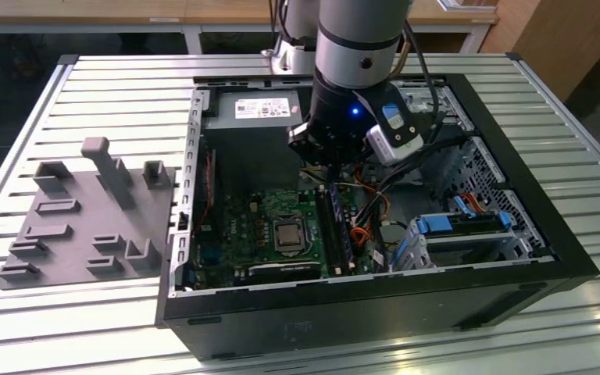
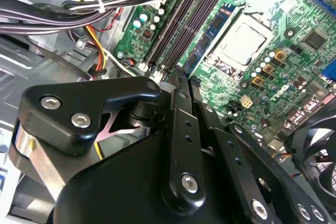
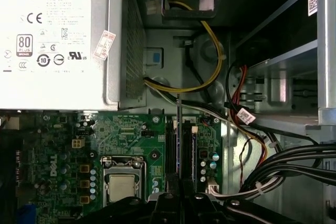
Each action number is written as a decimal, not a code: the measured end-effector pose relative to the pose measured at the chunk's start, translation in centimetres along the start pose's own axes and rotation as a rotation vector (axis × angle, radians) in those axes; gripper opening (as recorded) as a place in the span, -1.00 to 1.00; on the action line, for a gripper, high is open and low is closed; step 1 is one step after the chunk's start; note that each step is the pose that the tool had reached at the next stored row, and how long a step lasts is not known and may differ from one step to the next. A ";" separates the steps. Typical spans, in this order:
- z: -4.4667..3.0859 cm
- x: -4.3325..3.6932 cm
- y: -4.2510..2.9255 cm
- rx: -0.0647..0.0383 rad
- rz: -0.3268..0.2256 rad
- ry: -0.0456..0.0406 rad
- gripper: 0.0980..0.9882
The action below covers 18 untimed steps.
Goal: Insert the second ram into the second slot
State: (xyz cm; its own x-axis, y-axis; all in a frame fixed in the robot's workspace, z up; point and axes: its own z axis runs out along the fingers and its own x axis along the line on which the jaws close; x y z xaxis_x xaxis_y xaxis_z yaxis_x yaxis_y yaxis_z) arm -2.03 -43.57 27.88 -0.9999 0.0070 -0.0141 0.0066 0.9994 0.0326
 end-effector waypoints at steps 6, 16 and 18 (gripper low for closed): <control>0.12 0.00 -0.02 0.000 0.000 0.0000 -0.91; 0.55 0.01 -0.09 -0.001 0.000 -0.0001 -0.91; 0.58 0.01 -0.10 0.000 0.000 0.0001 -0.91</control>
State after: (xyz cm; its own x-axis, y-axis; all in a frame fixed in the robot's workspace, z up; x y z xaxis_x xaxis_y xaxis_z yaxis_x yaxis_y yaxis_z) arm -2.03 -43.65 27.29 -0.9999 0.0070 -0.0140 0.0066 0.9994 0.0327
